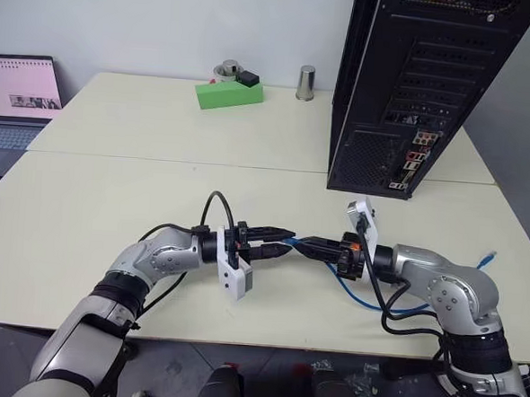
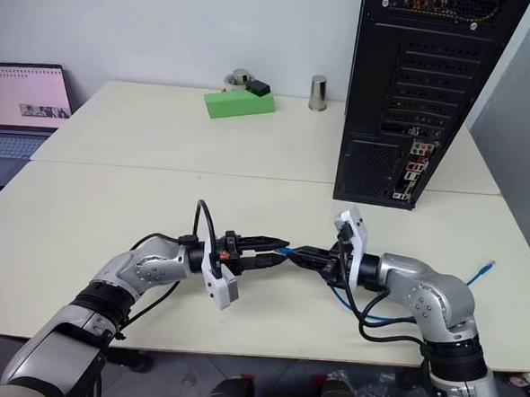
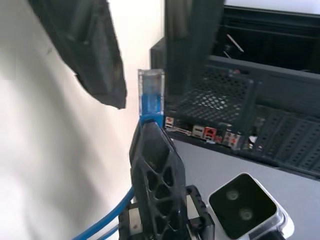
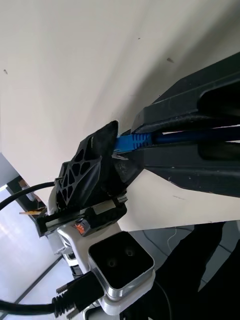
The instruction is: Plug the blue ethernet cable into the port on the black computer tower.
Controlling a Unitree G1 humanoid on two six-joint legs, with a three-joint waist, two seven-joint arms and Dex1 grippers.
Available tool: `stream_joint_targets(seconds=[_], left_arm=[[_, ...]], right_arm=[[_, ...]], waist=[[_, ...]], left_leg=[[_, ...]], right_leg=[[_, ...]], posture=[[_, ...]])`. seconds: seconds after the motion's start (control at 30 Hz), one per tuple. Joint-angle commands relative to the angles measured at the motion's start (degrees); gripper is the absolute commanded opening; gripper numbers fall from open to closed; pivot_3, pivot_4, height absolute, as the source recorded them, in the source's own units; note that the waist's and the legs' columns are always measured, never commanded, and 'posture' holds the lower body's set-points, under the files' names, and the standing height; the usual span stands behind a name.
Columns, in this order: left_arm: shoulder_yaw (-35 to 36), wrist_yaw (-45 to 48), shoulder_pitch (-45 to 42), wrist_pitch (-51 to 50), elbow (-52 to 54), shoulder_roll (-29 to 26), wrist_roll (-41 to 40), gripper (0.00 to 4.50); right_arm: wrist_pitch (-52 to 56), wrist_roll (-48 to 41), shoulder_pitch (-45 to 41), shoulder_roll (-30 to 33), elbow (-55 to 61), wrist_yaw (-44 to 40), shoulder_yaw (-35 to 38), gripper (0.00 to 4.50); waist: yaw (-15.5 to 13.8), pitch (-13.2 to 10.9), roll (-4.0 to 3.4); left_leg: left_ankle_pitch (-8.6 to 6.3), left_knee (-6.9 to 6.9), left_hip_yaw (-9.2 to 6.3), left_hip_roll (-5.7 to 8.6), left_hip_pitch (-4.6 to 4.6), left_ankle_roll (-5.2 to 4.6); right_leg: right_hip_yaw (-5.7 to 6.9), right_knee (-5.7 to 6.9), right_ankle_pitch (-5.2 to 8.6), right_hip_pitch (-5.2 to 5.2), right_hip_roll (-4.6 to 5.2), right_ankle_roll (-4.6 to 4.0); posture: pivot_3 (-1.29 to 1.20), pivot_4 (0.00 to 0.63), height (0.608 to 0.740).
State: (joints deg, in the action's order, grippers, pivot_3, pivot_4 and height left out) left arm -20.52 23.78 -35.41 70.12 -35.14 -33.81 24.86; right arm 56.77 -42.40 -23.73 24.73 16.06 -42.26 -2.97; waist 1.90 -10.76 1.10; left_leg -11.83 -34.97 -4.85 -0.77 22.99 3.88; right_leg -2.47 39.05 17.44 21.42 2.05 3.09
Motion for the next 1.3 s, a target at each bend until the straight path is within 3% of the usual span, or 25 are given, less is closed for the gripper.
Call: stream_joint_targets(seconds=[0.03,0.17,0.27,0.43,0.67,0.87,1.3], left_arm=[[-1.98,9.36,2.86,-8.72,1.50,-0.72,-15.98,2.34],[-0.93,19.31,7.84,-24.74,7.71,-0.45,-28.90,3.10],[0.07,22.41,10.93,-35.79,14.48,-0.12,-33.25,3.75],[2.16,17.26,12.20,-61.49,30.51,5.70,-41.13,3.77],[3.87,7.14,7.57,-83.98,40.95,13.51,-39.54,3.77],[3.47,1.60,3.65,-89.65,43.08,18.28,-35.19,3.77],[3.36,1.04,0.63,-92.37,43.52,22.04,-31.30,3.77]], right_arm=[[-1.39,-0.24,-0.83,2.42,2.96,-0.38,2.16,0.00],[-4.30,1.91,0.84,3.93,5.31,3.75,6.46,0.00],[-6.44,4.13,1.96,4.12,6.57,8.01,9.27,0.00],[-11.70,12.84,3.16,1.97,8.92,20.68,12.36,0.00],[-14.14,24.05,2.52,-6.58,10.87,39.12,12.04,0.00],[-14.96,30.72,1.12,-11.44,9.86,47.10,10.47,0.00],[-22.16,34.88,-7.65,-12.73,-4.71,47.92,11.75,0.00]], waist=[[0.00,0.00,0.00],[0.06,0.00,-0.01],[0.04,0.00,-0.01],[-0.08,0.00,0.00],[0.36,0.01,-0.01],[0.34,0.01,-0.01],[0.34,0.01,-0.02]], left_leg=[[0.00,0.00,0.00,0.00,0.00,0.00],[0.00,0.00,-0.01,-0.02,0.01,0.00],[0.00,0.01,-0.02,-0.02,0.01,0.00],[0.00,0.00,-0.02,-0.01,0.03,0.00],[0.00,0.00,-0.04,-0.01,0.00,0.01],[0.01,0.00,-0.04,-0.01,0.00,0.02],[0.01,0.01,0.01,0.01,0.00,0.01]], right_leg=[[0.00,0.00,0.00,0.00,0.00,0.00],[0.01,0.00,0.00,0.02,-0.01,0.00],[0.01,0.02,0.00,0.00,-0.01,-0.01],[-0.01,0.01,0.00,0.00,0.01,0.00],[-0.03,0.04,0.01,0.01,-0.04,0.00],[-0.04,0.04,0.00,0.02,-0.05,0.00],[-0.08,0.01,0.00,0.02,-0.03,-0.01]], posture=[[0.00,0.150,0.740],[0.00,0.150,0.740],[0.00,0.150,0.740],[0.00,0.150,0.740],[0.00,0.150,0.740],[0.00,0.150,0.740],[0.00,0.150,0.740]])
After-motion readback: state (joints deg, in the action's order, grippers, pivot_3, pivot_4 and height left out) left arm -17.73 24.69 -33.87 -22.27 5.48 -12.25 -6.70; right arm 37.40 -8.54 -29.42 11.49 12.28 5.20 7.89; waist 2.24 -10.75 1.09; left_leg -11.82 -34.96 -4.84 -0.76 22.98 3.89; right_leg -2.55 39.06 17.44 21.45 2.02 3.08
